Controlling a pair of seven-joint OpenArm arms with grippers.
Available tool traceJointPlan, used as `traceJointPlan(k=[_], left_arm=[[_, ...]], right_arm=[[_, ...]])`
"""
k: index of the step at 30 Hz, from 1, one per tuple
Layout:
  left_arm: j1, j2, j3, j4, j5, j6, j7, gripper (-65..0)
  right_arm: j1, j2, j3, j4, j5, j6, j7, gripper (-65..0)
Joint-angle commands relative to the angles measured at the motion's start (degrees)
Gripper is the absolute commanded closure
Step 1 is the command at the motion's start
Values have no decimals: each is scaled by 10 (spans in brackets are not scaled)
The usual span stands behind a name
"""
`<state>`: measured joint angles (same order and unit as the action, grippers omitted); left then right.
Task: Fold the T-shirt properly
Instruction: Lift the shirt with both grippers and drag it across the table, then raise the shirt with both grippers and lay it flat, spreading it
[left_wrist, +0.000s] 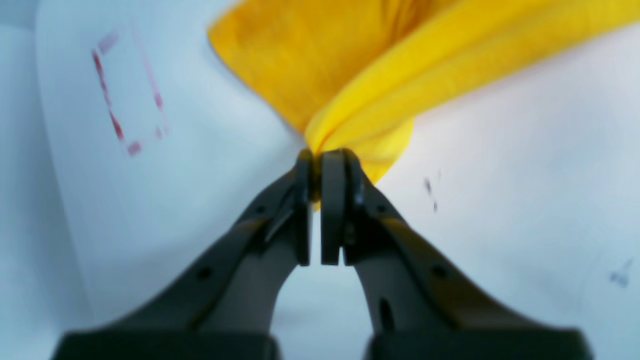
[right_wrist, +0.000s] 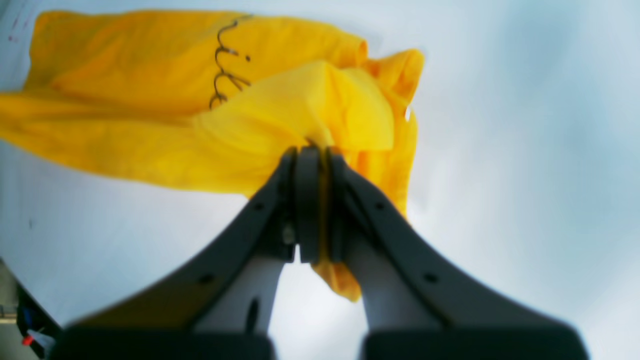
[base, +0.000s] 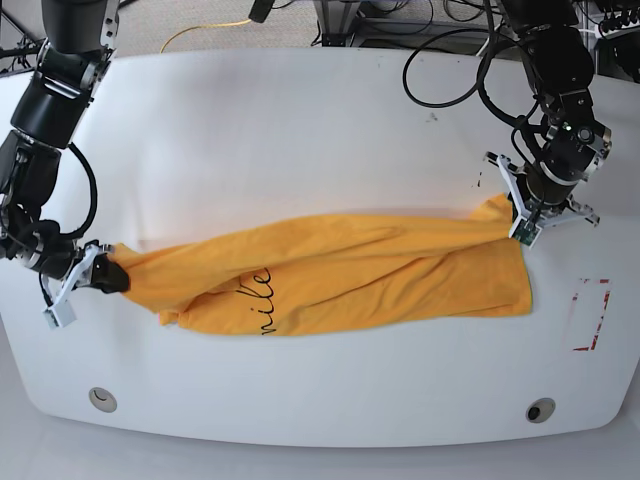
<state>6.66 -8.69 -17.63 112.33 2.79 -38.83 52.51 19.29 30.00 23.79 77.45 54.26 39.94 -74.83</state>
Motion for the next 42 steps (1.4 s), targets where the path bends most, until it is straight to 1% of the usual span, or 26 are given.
traceJointPlan(k=[1, 4, 6, 9, 12, 14, 17, 21, 23, 25, 28, 32, 38, 42], left_arm=[[23, 8, -5, 14, -5, 4, -13, 0], [53, 13, -33, 15, -5, -12, -13, 0], [61, 13, -53, 15, -5, -12, -13, 0], [75, 12, -86, 9, -1, -12, -13, 0], [98, 11, -127, 8, 0, -12, -14, 0], [110, 12, -141, 8, 0, -12, -14, 0], [126, 10, -157, 9, -2, -12, -14, 0], [126, 13, -169, 11, -2, -12, -14, 0], [126, 13, -170, 14, -3, -12, -14, 0], [119, 13, -169, 14, -4, -12, -14, 0], [82, 13, -167, 15, -3, -12, -14, 0], [27, 11, -148, 14, 0, -12, -14, 0], [-50, 9, -92, 9, 3, -12, -13, 0], [-104, 13, -51, 9, 42, -12, -12, 0]], right_arm=[[-25, 12, 6, 40, 30, 1, 16, 0], [-80, 12, 28, 71, 42, 1, 16, 0], [-111, 9, 39, 87, 43, 1, 16, 0], [-161, -5, 53, 112, 43, 1, 16, 0], [-230, -9, 74, 142, 43, 1, 16, 0], [-265, -13, 80, 159, 43, 1, 16, 0], [-318, -33, 91, 195, 43, 1, 16, 0], [-346, -53, 98, 230, 43, 1, 16, 0], [-349, -61, 99, 248, 43, 1, 16, 0], [-347, -62, 99, 259, 43, 1, 16, 0], [-329, -62, 97, 266, 43, 1, 16, 0], [-272, -60, 97, 259, 35, 1, 16, 0], [-173, -58, 96, 197, -20, 1, 16, 0], [-104, -58, 96, 144, -48, 1, 16, 0]])
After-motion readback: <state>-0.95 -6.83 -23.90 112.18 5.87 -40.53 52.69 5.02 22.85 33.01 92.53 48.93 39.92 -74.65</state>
